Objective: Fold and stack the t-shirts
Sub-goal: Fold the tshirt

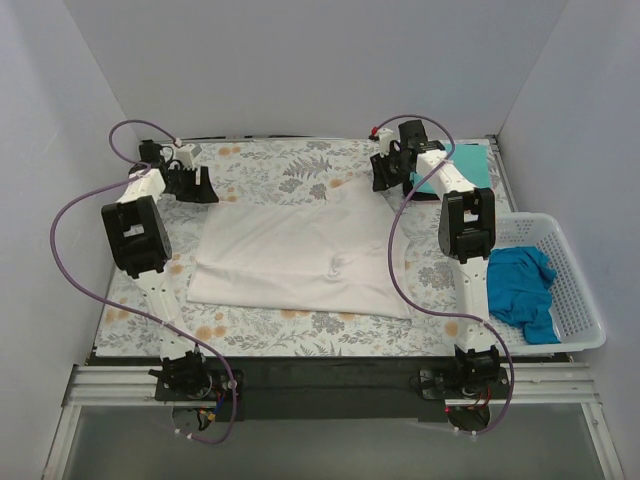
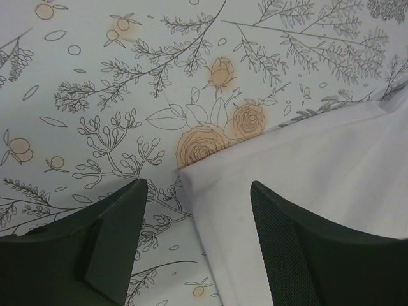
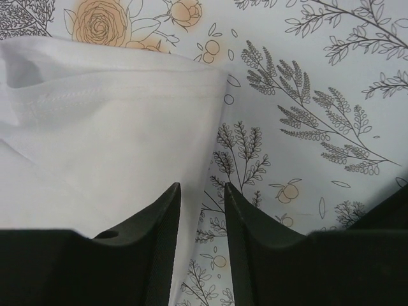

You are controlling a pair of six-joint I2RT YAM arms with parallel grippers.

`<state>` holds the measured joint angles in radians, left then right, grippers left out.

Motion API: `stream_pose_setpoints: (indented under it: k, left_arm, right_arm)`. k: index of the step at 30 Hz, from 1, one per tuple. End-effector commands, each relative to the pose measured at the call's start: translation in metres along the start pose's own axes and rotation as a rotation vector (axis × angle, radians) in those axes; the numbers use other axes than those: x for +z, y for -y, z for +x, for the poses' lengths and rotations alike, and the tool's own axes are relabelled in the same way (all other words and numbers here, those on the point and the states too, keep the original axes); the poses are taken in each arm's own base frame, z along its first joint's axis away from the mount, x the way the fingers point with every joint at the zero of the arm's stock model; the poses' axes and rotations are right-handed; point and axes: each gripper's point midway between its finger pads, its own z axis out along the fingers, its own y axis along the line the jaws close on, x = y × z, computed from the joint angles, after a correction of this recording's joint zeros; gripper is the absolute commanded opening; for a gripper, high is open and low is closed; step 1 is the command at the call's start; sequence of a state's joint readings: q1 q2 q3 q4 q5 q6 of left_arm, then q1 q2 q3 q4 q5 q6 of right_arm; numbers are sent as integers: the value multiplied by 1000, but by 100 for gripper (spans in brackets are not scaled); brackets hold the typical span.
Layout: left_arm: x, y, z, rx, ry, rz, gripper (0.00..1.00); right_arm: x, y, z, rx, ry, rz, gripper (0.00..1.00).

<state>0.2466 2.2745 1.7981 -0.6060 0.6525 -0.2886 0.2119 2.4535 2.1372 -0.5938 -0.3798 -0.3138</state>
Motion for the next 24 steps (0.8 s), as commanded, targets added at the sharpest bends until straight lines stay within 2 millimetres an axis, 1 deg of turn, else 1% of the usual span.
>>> stream_pose_setpoints:
  k: [1, 2, 3, 5, 6, 7, 8, 9, 10, 12, 13, 15, 17, 18, 19, 21, 24]
  left_arm:
    - [-1, 6, -4, 73, 1, 63, 64]
    - [1, 5, -3, 82, 0, 68, 63]
    - [2, 5, -4, 90, 2, 74, 63]
    - [8, 0, -1, 117, -12, 89, 60]
    - [10, -1, 0, 123, -18, 99, 59]
    - [10, 0, -4, 132, -13, 114, 58]
    - [15, -1, 0, 144, -19, 128, 57]
    - [16, -1, 1, 150, -19, 137, 56]
    - [16, 3, -2, 161, -8, 162, 55]
    - [19, 6, 2, 190, -7, 199, 50]
    - [18, 10, 2, 205, -3, 226, 48]
    - [19, 11, 2, 232, 1, 245, 45]
    - [18, 15, 3, 233, -1, 262, 45]
    - [19, 14, 4, 245, -3, 266, 44]
    - [18, 17, 9, 235, -16, 281, 44]
    - [20, 19, 12, 231, -20, 298, 44]
    - [21, 18, 16, 225, -29, 300, 38]
  right_arm:
    - [6, -12, -1, -2, 21, -62, 39]
    - [8, -13, 0, -4, 17, -64, 37]
    - [8, -12, 1, -2, 16, -65, 32]
    - [9, -15, 3, -1, 11, -74, 27]
    - [9, -15, 4, -3, 11, -78, 22]
    - [9, -15, 3, -4, 13, -82, 20]
    - [9, -16, 3, -7, 14, -84, 17]
    - [8, -15, 3, -12, 14, -82, 11]
    - [9, -15, 3, -17, 15, -82, 7]
    - [9, -14, 2, -23, 17, -79, 1]
    - [10, -12, 1, -30, 18, -76, 1]
    - [10, -12, 0, -36, 22, -78, 1]
    - [9, -11, -5, -46, 32, -74, 1]
    - [8, -11, -6, -49, 35, -73, 1]
    - [7, -10, -9, -54, 41, -70, 1]
    - [6, -10, -12, -59, 48, -70, 1]
    - [4, -11, -16, -64, 58, -73, 1]
